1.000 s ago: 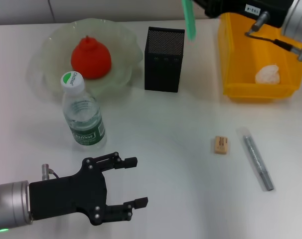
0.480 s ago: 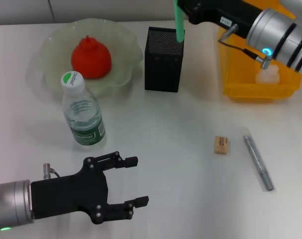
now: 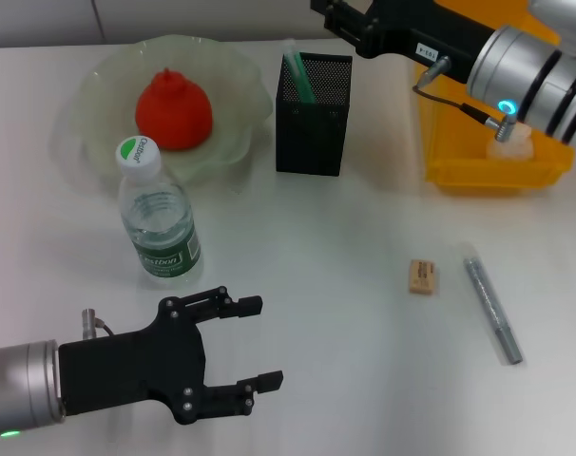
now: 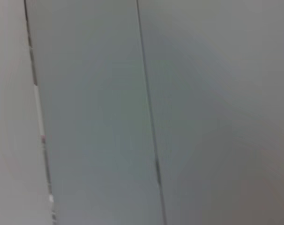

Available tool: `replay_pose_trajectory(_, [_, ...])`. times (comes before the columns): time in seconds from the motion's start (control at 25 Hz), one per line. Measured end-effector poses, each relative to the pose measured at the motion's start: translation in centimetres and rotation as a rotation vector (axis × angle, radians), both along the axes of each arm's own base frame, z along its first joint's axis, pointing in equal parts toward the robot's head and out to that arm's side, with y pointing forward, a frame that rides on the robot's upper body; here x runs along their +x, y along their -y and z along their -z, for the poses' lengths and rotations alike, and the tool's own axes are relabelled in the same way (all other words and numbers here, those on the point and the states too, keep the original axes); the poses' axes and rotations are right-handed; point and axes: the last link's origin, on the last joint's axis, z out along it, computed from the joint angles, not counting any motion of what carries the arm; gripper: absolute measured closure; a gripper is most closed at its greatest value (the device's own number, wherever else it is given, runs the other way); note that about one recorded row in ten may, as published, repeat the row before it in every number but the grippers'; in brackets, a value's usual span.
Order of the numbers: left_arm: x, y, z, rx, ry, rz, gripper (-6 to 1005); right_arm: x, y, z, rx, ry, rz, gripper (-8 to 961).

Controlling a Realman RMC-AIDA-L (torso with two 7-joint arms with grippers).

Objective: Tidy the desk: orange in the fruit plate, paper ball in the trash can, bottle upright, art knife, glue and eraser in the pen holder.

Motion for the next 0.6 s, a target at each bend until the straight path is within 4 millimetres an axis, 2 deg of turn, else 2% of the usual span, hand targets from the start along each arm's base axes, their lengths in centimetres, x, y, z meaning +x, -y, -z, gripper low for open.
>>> replay_pose_trajectory(0.12, [0.0, 0.0, -0.1, 0.001, 0.002, -0.001, 216, -0.5, 1.3, -1.4, -0.039, -0.027, -0.011, 656])
replay_pose_trajectory(0.16, [0.0, 0.0, -0.1, 0.0, 0.004, -0.001, 216, -0.5, 1.3, -1.4, -0.039, -0.027, -0.011, 623])
replay_pose_trajectory(0.2, [0.0, -0.1, -0.1, 0.001, 0.004, 0.0, 216, -0.9, 2.3, -2.7, -0.077, -0.025, -0.004, 589])
replay_pose_trajectory(0.24, [0.0, -0.1, -0.1, 0.001, 0.004, 0.0, 216, -0.9, 2.3, -2.7, -0.077, -0.025, -0.004, 556])
replay_pose_trajectory(0.28, [0.1, -0.1, -0.1, 0.0, 0.004, 0.001, 216, -1.5, 3.6, -4.0, -0.121, 0.022, 0.003, 523])
replay_pose_trajectory(0.32, [0.1, -0.1, -0.1, 0.001, 0.004, 0.001, 216, -1.5, 3.6, -4.0, -0.121, 0.022, 0.003, 489])
replay_pose_trajectory(0.36, [0.1, -0.1, -0.1, 0.001, 0.004, 0.002, 216, -2.0, 4.4, -4.6, -0.15, 0.056, 0.011, 456])
replay_pose_trajectory(0.4, [0.1, -0.2, -0.1, 0.001, 0.002, 0.003, 216, -2.7, 5.3, -5.3, -0.197, 0.134, 0.033, 380])
replay_pose_trajectory(0.48, [0.1, -0.2, -0.1, 0.001, 0.002, 0.003, 216, -3.1, 5.8, -5.6, -0.226, 0.192, 0.048, 227])
replay_pose_trajectory(0.6, [0.3, -0.3, 0.0, -0.003, 0.003, 0.008, 216, -3.5, 7.0, -5.8, -0.361, 0.418, 0.134, 170])
